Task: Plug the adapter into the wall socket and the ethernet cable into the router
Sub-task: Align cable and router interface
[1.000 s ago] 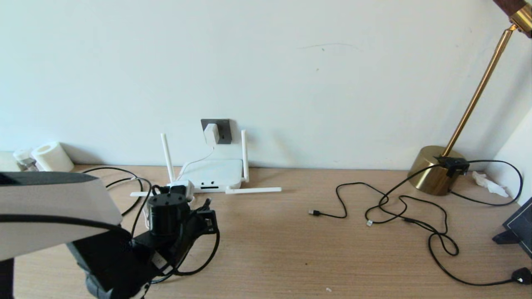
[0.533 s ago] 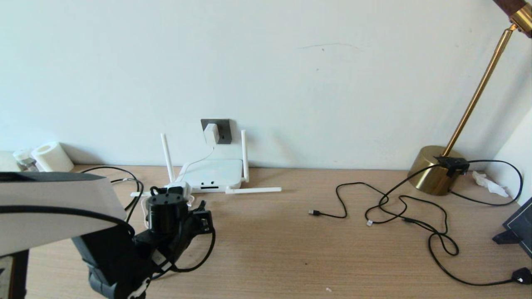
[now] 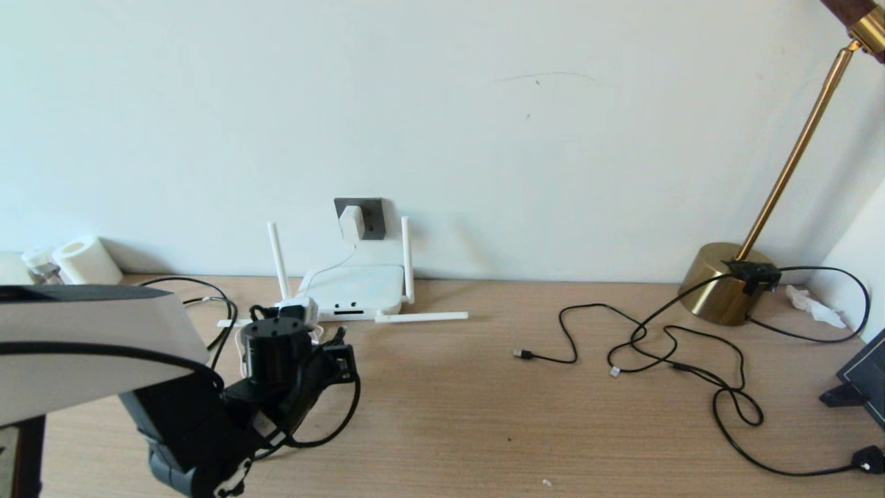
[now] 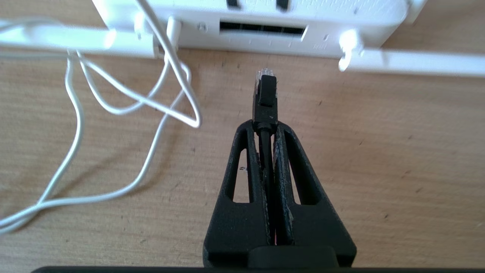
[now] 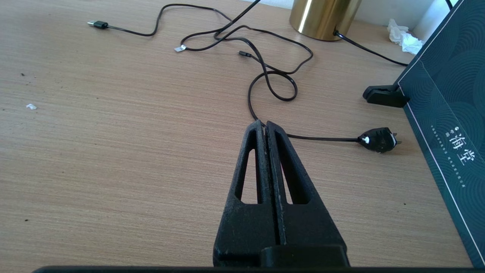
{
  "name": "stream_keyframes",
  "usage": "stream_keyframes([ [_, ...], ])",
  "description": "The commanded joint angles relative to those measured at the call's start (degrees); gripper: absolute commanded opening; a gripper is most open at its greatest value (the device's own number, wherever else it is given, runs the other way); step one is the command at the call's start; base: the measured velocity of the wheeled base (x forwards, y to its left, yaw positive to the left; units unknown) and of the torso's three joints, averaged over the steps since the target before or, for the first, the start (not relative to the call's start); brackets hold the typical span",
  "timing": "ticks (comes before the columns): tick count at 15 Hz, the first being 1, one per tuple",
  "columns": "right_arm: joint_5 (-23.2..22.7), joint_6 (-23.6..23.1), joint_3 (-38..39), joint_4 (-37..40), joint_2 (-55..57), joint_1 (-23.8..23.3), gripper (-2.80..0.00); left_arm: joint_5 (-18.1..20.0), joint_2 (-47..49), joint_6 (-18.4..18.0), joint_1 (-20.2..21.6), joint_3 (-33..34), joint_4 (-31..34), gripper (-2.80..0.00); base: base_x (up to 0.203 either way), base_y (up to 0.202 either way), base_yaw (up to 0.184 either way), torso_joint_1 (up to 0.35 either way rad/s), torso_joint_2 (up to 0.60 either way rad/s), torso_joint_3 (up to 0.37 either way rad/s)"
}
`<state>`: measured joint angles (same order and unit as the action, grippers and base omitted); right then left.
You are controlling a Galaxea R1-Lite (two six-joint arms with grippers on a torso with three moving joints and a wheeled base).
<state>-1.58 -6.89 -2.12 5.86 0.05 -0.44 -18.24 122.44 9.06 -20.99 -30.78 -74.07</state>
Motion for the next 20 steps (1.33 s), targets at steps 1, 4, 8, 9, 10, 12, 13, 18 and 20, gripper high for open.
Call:
stream_keyframes([
  [1,-0.01,-0.06,0.01,0.02,0.04,0.00,-2.80,-0.13,-0.27,0.00,-0.03,0.10,-1.04,-2.80,0.000,0.000,0.000,0.000,0.00,0.000],
  [4,-0.02,-0.06,0.01,0.02,0.04,0.00,-2.80,-0.13,-0.54,-0.09,-0.19,0.20,-1.60,-2.80,0.000,0.000,0.000,0.000,0.00,0.000],
  [8,0.00,-0.06,0.01,0.02,0.04,0.00,-2.80,-0.14,-0.22,-0.17,-0.15,-0.16,-1.60,-2.80,0.000,0.000,0.000,0.000,0.00,0.000],
  [9,-0.02,-0.06,0.01,0.02,0.04,0.00,-2.80,-0.13,0.07,-0.18,-0.10,-0.50,-1.60,-2.80,0.000,0.000,0.000,0.000,0.00,0.000],
  [10,0.00,-0.06,0.01,0.02,0.04,0.00,-2.80,-0.13,0.20,-0.18,-0.10,-0.65,-1.57,-2.80,0.000,0.000,0.000,0.000,0.00,0.000],
  [12,-0.05,-0.06,0.01,0.02,0.04,0.00,-2.80,0.02,0.51,-0.18,-0.01,-1.49,-1.52,-2.80,0.000,0.000,0.000,0.000,0.00,0.000],
  [13,0.00,-0.06,0.01,0.02,0.04,0.00,-2.80,0.04,0.64,-0.18,-0.01,-1.77,-1.52,-2.80,0.000,0.000,0.000,0.000,0.00,0.000],
  [18,-0.01,-0.06,0.01,0.02,0.04,0.00,-2.80,0.04,0.96,-0.22,-0.01,-2.48,-1.43,-2.80,0.000,0.000,0.000,0.000,0.00,0.000],
  [20,0.00,-0.06,0.01,0.02,0.04,0.00,-2.80,0.04,1.18,-0.27,-0.01,-2.98,-1.43,-2.80,0.000,0.000,0.000,0.000,0.00,0.000],
])
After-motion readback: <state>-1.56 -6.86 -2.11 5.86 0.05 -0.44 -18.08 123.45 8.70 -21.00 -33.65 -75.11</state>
